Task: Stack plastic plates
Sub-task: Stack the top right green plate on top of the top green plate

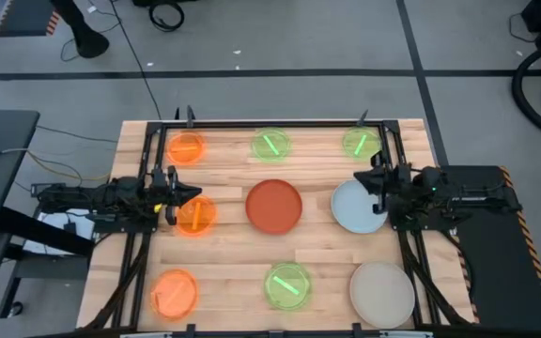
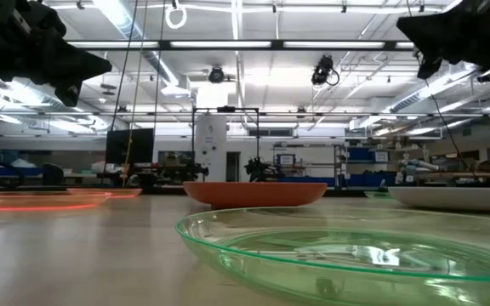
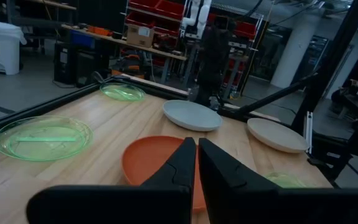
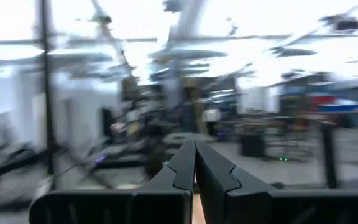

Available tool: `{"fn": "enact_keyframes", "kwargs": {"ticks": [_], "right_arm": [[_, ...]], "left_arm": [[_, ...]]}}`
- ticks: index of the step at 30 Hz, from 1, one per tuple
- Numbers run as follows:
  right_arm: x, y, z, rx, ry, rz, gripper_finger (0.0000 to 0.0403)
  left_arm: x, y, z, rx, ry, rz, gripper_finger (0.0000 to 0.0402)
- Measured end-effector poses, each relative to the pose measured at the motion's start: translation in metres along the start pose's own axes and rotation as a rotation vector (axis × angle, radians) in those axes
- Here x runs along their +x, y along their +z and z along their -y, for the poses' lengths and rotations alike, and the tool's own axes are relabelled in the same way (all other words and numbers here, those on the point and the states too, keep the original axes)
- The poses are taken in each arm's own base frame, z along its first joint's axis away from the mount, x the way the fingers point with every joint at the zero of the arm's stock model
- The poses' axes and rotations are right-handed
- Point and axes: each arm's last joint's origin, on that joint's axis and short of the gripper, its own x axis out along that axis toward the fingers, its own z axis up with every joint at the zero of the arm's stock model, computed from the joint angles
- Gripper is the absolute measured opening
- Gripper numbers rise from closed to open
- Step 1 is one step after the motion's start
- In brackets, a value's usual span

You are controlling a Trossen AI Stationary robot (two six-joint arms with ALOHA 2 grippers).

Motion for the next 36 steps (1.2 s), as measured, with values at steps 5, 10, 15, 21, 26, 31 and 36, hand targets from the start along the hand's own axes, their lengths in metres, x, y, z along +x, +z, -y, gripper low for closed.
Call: {"fn": "enact_keyframes", "kwargs": {"ticks": [5,10,15,21,26,31,36], "right_arm": [[0.008,-0.002,-0.001,0.047,-0.035,-0.070,0.0021],[0.029,-0.001,-0.006,0.045,-0.099,-0.189,0.0015],[0.053,-0.006,-0.007,-0.001,-0.235,-0.305,0.0016],[0.079,-0.016,-0.007,-0.029,-0.282,-0.429,0.0041],[0.102,-0.022,-0.003,-0.020,-0.371,-0.642,0.0090],[0.125,-0.024,0.003,-0.063,-0.480,-0.916,0.0133],[0.134,-0.035,0.019,-0.087,-0.679,-1.190,0.0160]], "left_arm": [[0.000,0.000,0.000,0.000,0.001,0.000,0.0027],[0.000,0.000,0.000,0.000,0.001,0.000,0.0027],[0.000,0.000,0.000,0.000,0.001,0.000,0.0027],[0.000,0.000,0.000,0.000,0.000,0.000,0.0027],[0.000,0.000,0.000,0.000,0.001,0.000,0.0027],[0.000,0.000,0.000,0.000,0.001,0.000,0.0027],[0.000,0.000,0.000,0.000,0.001,0.000,0.0027]]}}
